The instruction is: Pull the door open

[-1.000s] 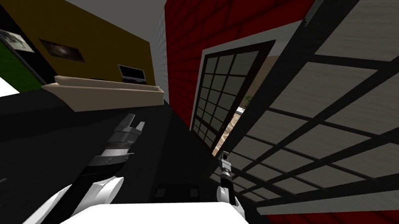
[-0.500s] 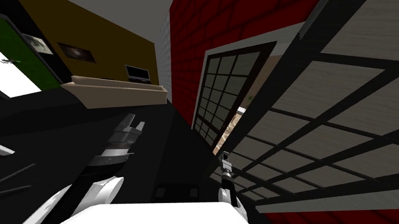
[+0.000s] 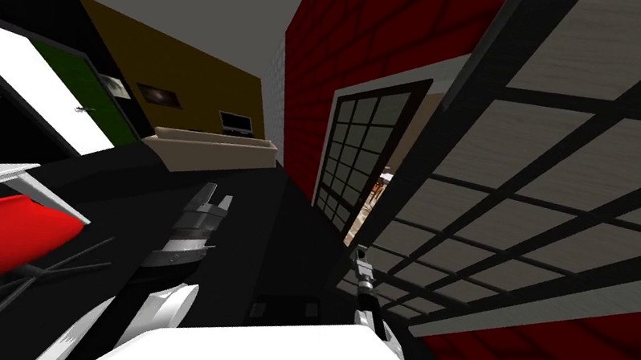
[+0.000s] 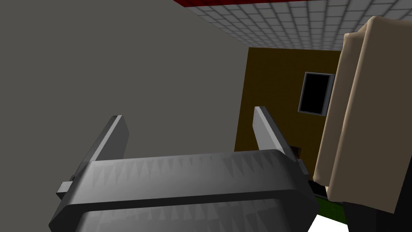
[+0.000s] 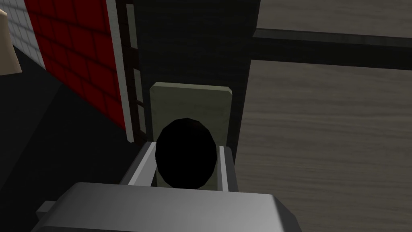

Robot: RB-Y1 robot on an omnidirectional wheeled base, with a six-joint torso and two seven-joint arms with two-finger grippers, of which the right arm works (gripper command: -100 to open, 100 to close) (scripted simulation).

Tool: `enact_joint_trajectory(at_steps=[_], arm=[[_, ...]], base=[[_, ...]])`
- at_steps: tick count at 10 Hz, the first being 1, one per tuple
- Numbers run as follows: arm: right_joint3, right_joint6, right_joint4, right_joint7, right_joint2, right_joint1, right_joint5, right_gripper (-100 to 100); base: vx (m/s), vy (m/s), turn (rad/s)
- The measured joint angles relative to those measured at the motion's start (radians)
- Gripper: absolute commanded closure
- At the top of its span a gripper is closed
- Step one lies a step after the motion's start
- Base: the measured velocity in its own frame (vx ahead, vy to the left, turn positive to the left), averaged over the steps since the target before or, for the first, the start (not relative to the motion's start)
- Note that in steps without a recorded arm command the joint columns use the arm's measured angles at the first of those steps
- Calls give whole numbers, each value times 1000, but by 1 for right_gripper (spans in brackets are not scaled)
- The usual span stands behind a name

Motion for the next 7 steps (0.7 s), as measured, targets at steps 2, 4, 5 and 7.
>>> enact_joint_trajectory(at_steps=[2,4,5,7], arm=[[21,-10,-9,-32,-22,14,11,100],[33,-13,-9,-44,-30,23,17,100],[41,-20,-12,-53,-37,27,22,100],[62,-31,-25,-73,-51,42,34,100]], base=[[-148,-16,67],[-182,-21,93],[-190,-43,70],[-201,-38,84]])
